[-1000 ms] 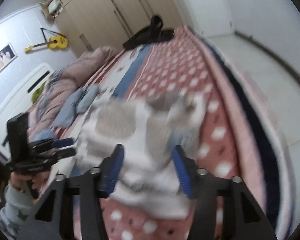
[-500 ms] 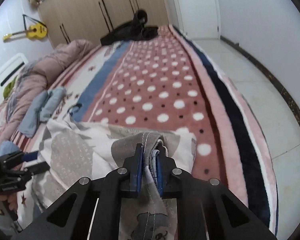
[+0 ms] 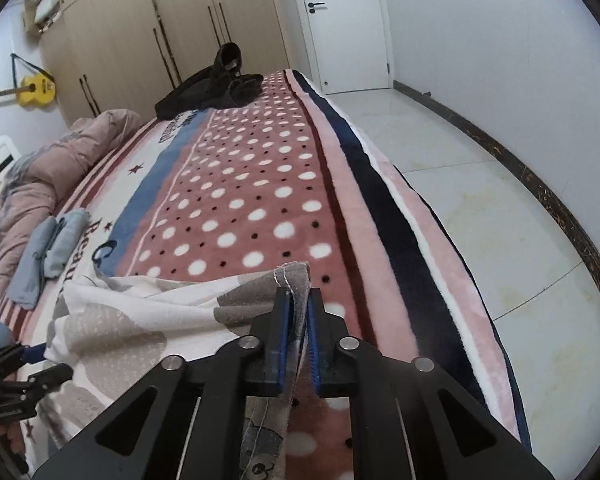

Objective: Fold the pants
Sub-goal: 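Grasp the folded pants bundle with the left tool and lift it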

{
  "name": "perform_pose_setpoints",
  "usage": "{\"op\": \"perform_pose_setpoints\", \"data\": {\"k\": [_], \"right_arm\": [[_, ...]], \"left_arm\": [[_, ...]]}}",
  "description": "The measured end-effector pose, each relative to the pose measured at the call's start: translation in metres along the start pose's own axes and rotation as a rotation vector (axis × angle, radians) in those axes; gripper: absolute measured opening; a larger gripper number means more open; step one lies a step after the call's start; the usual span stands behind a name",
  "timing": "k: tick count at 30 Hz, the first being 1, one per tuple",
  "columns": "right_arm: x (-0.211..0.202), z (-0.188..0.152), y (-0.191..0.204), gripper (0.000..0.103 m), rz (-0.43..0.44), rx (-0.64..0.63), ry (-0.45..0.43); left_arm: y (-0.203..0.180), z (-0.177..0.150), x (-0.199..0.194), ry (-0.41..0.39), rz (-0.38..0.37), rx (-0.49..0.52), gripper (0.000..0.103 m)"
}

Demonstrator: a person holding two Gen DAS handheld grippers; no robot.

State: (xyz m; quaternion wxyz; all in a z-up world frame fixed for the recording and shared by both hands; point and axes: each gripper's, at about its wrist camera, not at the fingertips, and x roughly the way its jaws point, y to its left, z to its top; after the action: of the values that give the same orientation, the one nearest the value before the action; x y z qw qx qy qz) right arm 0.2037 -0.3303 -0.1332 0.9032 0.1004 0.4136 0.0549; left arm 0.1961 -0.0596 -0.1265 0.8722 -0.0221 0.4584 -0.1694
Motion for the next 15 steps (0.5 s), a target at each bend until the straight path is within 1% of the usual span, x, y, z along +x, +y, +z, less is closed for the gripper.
{"op": "perform_pose_setpoints", "data": {"k": [1,2,3,4,5,6,7,9,10,11,12,13,15], "right_arm": [[-0.006,0.002,0.002,0.017,-0.007,-0.011,-0.002],[-0.012,0.003,0.004,0.033,-0.013,-0.021,-0.016],[-0.025,0.002,0.008,0.039,-0.006,-0.034,-0.051],[-0.036,0.000,0.010,0.041,0.023,-0.043,-0.074],[-0.044,-0.002,0.013,0.041,0.061,-0.049,-0.072],[-0.050,-0.006,0.015,0.041,0.110,-0.051,-0.045],[-0.054,-0.012,0.015,0.042,0.137,-0.048,-0.014],[-0.059,-0.028,0.013,0.048,0.144,-0.044,0.027],[-0.059,-0.036,0.012,0.056,0.135,-0.045,0.042],[-0.058,-0.045,0.009,0.057,0.131,-0.044,0.062],[-0.056,-0.054,0.006,0.057,0.149,-0.034,0.083],[-0.055,-0.062,0.004,0.055,0.188,-0.024,0.098],[-0.057,-0.077,0.004,0.042,0.265,-0.010,0.089]], "left_arm": [[0.000,0.002,-0.010,-0.030,-0.009,0.007,0.053],[-0.001,0.003,-0.015,-0.049,-0.011,0.012,0.053],[-0.001,0.004,-0.022,-0.064,-0.009,0.015,0.053],[-0.001,0.005,-0.026,-0.068,-0.006,0.017,0.053],[-0.001,0.005,-0.028,-0.067,-0.005,0.018,0.053],[-0.001,0.004,-0.030,-0.066,-0.005,0.020,0.053],[-0.001,0.004,-0.031,-0.065,-0.007,0.021,0.053],[-0.002,0.000,-0.031,-0.057,-0.012,0.024,0.053],[-0.003,-0.002,-0.031,-0.050,-0.018,0.025,0.053],[-0.005,-0.005,-0.029,-0.044,-0.023,0.024,0.053],[-0.006,-0.008,-0.028,-0.037,-0.028,0.023,0.053],[-0.007,-0.013,-0.026,-0.032,-0.031,0.024,0.053],[-0.008,-0.019,-0.023,-0.024,-0.032,0.024,0.053]]}}
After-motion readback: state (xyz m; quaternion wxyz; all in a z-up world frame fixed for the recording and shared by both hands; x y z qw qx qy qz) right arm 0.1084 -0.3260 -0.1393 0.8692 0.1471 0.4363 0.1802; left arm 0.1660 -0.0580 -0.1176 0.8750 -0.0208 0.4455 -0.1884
